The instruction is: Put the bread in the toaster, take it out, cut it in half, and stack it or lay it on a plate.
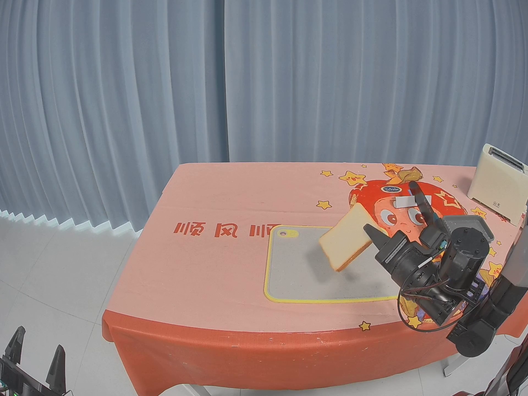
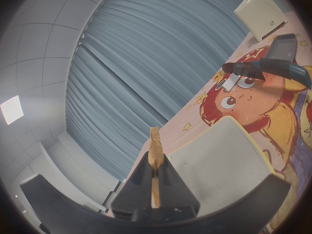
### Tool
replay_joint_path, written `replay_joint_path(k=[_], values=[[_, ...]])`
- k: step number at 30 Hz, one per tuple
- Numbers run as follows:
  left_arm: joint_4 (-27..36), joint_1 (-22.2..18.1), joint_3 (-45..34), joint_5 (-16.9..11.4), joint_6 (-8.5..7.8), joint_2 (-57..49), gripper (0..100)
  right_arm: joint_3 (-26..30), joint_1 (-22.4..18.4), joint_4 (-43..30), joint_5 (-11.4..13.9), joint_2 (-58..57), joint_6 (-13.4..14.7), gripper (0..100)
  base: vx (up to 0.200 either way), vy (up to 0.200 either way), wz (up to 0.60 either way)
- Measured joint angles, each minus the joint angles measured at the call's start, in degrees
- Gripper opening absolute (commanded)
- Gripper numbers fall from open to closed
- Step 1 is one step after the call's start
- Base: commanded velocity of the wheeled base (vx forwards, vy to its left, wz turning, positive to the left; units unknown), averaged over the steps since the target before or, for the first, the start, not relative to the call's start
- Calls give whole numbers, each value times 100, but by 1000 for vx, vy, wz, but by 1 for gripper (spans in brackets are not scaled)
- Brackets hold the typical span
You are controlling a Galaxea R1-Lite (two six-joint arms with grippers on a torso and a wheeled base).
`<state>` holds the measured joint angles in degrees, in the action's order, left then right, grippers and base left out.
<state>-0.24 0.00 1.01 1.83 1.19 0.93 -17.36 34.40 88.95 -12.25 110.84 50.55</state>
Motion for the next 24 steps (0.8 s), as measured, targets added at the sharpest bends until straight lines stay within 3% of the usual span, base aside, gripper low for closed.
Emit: replay_joint_path(k=[24], values=[[0, -5, 0, -2, 2, 0, 100, -6, 40, 2, -12, 215, -63, 0, 0, 0, 0]])
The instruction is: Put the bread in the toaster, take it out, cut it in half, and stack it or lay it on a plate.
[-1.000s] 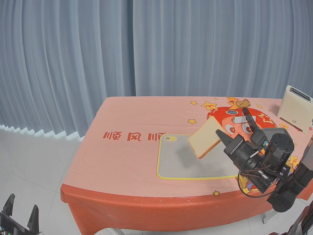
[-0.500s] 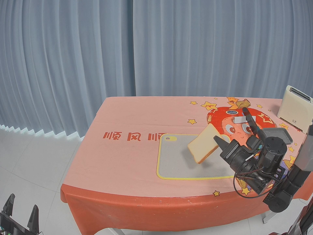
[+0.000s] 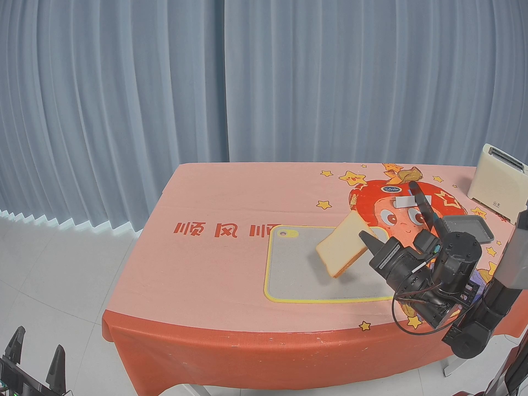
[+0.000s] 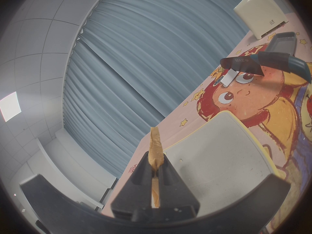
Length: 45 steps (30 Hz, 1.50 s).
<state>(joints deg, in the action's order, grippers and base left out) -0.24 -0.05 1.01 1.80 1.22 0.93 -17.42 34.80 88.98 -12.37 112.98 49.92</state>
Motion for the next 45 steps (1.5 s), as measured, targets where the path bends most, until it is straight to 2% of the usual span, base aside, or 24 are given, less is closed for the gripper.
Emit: replay_joint_path(k=[11, 17, 45], values=[[0, 5, 0, 2, 0, 0, 100, -22, -30, 0, -2, 9, -13, 0, 0, 0, 0], [0, 5, 0, 2, 0, 0, 100, -44, -35, 2, 0, 17, -187, 0, 0, 0, 0], [2, 5, 0, 2, -2, 0, 100, -7, 13, 0, -18, 94, -378, 0, 0, 0, 0]])
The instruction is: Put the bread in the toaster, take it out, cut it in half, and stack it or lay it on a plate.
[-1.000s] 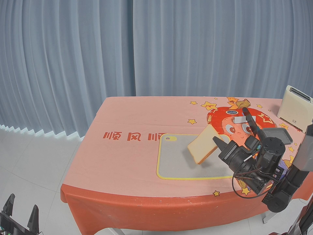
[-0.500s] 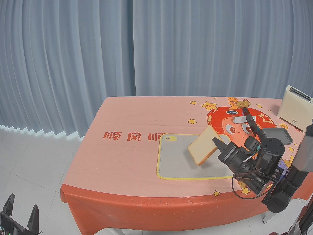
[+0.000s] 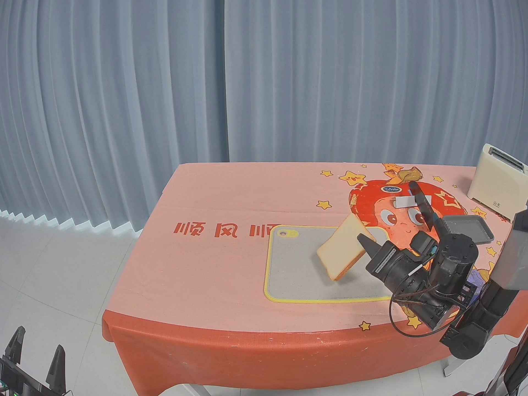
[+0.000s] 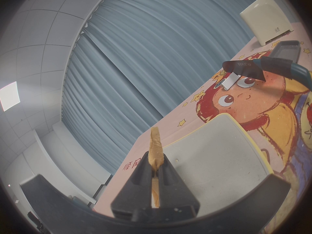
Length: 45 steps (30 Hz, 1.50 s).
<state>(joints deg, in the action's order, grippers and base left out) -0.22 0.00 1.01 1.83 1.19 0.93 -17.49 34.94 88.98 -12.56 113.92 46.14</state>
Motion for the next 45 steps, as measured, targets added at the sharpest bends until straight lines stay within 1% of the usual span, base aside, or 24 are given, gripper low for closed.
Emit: replay_joint_path(k=[30, 31, 41, 45], values=[[-2, 0, 0, 0, 0, 0, 100, -160, 37, 0, 7, 273, 28, 0, 0, 0, 0], [0, 0, 0, -2, 2, 0, 100, -160, 37, 0, 7, 273, 28, 100, 0, 0, 0], [0, 0, 0, 0, 2, 0, 100, -144, 34, 0, -13, 215, -9, 100, 0, 0, 0], [-2, 0, 0, 0, 2, 0, 100, -157, 26, 0, -252, 199, -106, 100, 0, 0, 0]])
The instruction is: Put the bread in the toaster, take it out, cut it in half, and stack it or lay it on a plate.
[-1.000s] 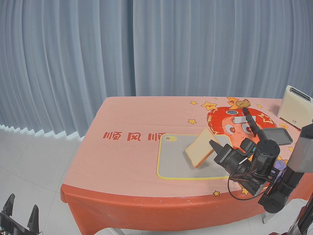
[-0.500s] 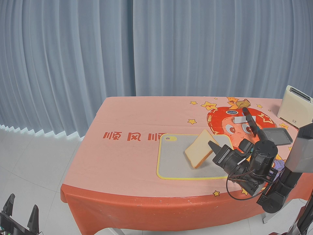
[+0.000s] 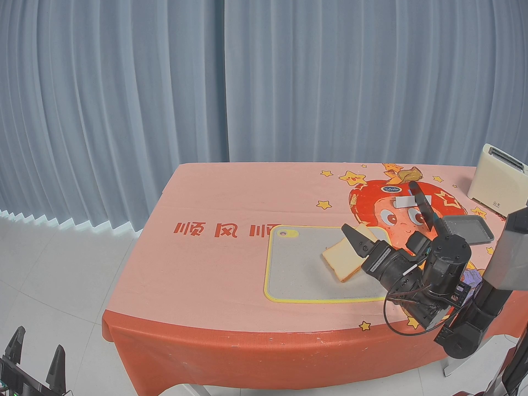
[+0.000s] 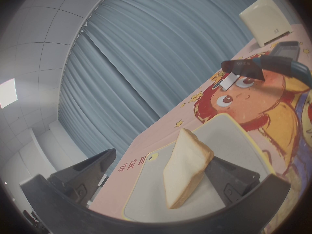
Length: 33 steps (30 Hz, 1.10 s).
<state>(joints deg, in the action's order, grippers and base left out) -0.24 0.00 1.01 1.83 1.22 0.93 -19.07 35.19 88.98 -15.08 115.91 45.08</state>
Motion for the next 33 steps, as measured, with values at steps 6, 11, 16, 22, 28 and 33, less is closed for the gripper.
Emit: replay_joint_path(k=[6, 11, 16, 22, 28, 33], values=[[2, 0, 0, 0, -2, 0, 100, -130, -6, 0, -174, -20, -129, 100, 0, 0, 0], [2, 0, 0, -2, -2, 0, 100, -215, 39, -128, -317, -11, -132, 100, 0, 0, 0], [0, 0, 0, -2, -2, 0, 100, -262, 88, -433, -352, -45, -140, 100, 0, 0, 0], [2, 0, 0, 0, -2, 0, 100, -546, 91, -1253, -355, -119, -149, 100, 0, 0, 0], [0, 0, 0, -2, 0, 0, 100, -1034, 135, -2611, -350, -329, -129, 100, 0, 0, 0], [0, 0, 0, 0, 0, 0, 100, -1576, 179, -4068, -347, -629, -30, 100, 0, 0, 0]])
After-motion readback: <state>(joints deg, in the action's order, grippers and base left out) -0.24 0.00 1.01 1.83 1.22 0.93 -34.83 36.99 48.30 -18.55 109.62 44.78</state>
